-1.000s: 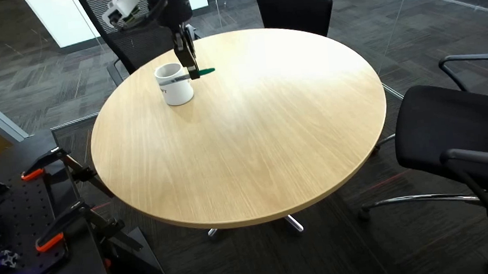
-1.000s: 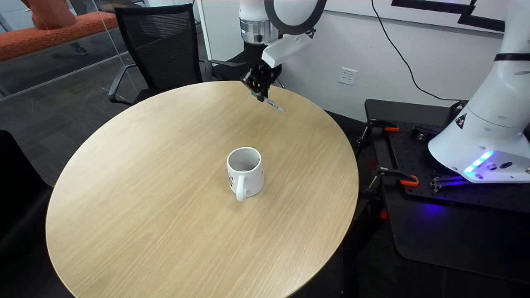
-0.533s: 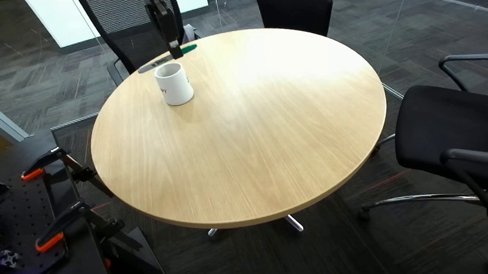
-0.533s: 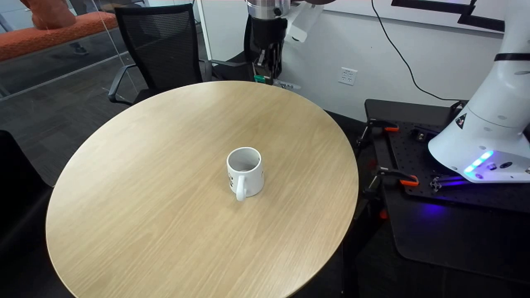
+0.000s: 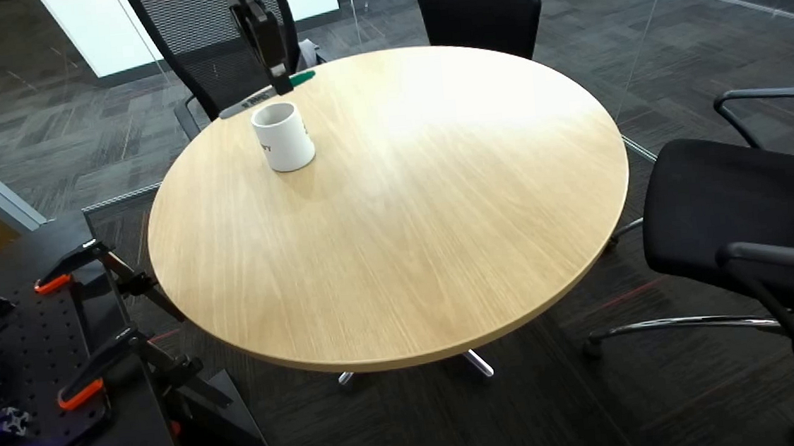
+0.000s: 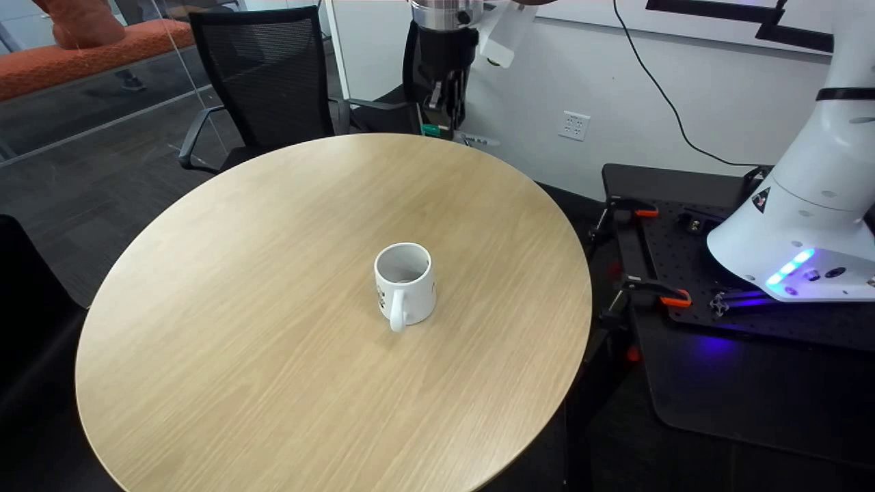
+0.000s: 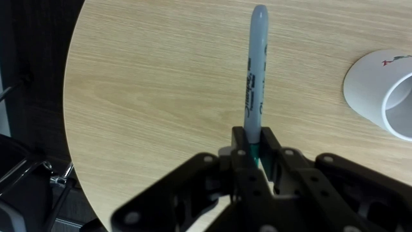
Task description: Put the marker in the mug
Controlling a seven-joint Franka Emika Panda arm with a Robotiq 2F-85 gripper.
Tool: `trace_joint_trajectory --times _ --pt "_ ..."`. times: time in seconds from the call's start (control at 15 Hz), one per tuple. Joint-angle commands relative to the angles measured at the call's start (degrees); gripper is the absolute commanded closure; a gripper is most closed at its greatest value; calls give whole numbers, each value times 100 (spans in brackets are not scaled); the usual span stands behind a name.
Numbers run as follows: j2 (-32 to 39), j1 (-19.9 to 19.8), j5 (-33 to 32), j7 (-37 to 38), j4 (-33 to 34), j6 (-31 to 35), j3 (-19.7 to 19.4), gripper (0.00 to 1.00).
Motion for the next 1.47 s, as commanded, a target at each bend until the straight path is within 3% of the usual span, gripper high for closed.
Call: trace_joint_trajectory --times 0.0,0.2,0.8,1.27,1.33,1.4 --pt "-35 -210 191 -558 -82 612 172 96" --pt "-25 -322 756 -1647 -106 1019 286 96" --pt "-37 -586 2908 -5763 -9 969 779 96" --pt "62 -761 5149 -8991 372 266 943 96" --pt "21 -568 4707 -8284 186 652 884 85" --pt "23 -594 4917 -8606 225 515 870 85"
